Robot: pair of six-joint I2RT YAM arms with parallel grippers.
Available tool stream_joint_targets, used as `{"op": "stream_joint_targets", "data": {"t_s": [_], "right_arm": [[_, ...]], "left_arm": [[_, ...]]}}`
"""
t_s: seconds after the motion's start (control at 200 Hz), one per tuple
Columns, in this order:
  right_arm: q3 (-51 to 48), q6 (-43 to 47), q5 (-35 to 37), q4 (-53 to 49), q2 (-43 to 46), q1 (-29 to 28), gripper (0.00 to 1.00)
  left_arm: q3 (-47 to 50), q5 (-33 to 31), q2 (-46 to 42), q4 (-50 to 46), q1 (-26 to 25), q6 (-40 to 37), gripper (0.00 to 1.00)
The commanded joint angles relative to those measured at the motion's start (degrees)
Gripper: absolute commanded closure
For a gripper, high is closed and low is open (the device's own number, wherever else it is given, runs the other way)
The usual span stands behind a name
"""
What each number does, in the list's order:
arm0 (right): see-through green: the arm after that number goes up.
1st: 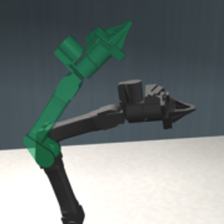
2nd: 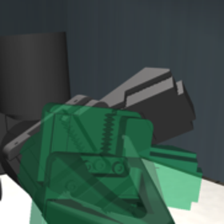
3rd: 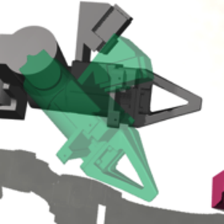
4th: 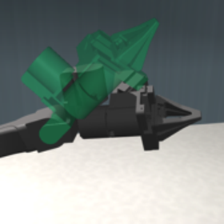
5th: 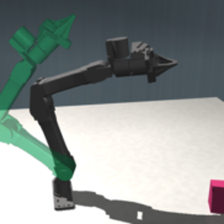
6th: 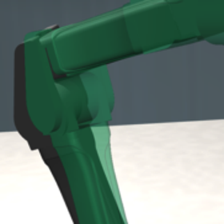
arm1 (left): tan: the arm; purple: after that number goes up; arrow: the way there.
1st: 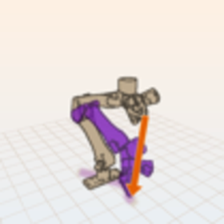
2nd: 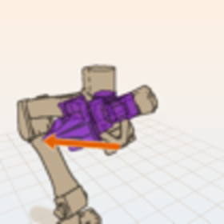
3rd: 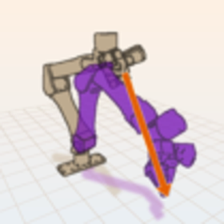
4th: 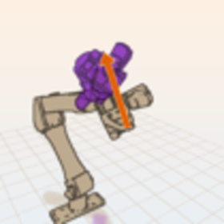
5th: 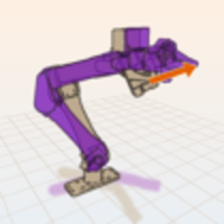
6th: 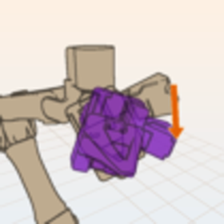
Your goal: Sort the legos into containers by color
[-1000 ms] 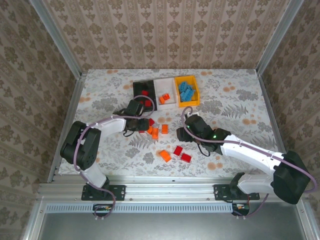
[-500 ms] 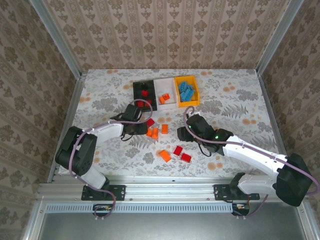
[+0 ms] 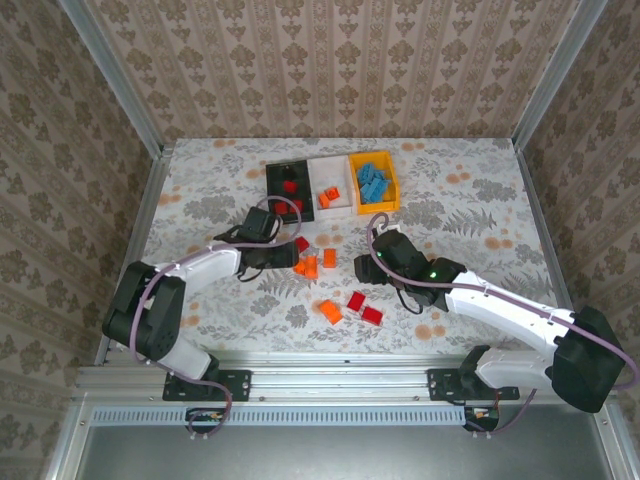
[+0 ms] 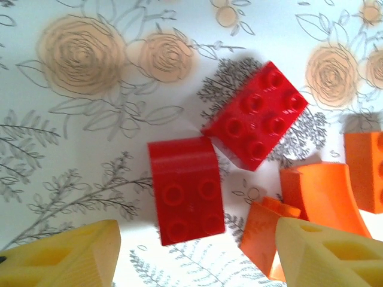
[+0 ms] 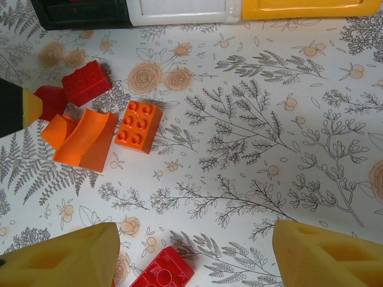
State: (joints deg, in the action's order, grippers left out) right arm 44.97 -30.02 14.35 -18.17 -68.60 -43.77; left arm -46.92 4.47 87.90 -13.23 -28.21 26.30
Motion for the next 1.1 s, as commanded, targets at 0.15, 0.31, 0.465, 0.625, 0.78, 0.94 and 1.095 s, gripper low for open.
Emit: {"op": "stream_joint_targets", "data": {"t_s": [0.15,0.31,0.465,0.625,0.78,0.94,1.095], "right_arm": [[0.6,-0.2,0.4,-0.9,0.0,-0.4,0.30],[0.3,0.0,0.7,-1.0,-0.1,-0.4,0.30],[0.4,-0.1,0.6,-0.8,-0.2,-0.4,0.30],[0.3,0.0,0.6,-0.6,-0.1,-0.4,0.30],[0.1,-0.1,0.9,-0.7,0.4,-0.4,0.30],[-0.3,0.2,1.3,-0.8,1.0,-0.4,0.30],[-0.3,0.6,1.7,-0.6,1.1,-0.4,0.30]], "left_arm": [[-3.6,1.1,4.7,0.4,0.9,-1.1,0.37],[-3.3,2.0,6.7,1.5,0.9,-1.5,0.39],[-3.0,0.3,8.0,0.7,0.8,-1.5,0.43],[-4.3,-2.4,9.2,-1.0,0.4,-1.9,0.54],[-5.5,-3.8,8.8,-2.7,-0.8,-2.6,0.58],[-6.3,-5.6,6.5,-4.9,-2.1,-3.1,0.61],[-7.7,-5.8,3.6,-7.2,-2.7,-3.1,0.62]]}}
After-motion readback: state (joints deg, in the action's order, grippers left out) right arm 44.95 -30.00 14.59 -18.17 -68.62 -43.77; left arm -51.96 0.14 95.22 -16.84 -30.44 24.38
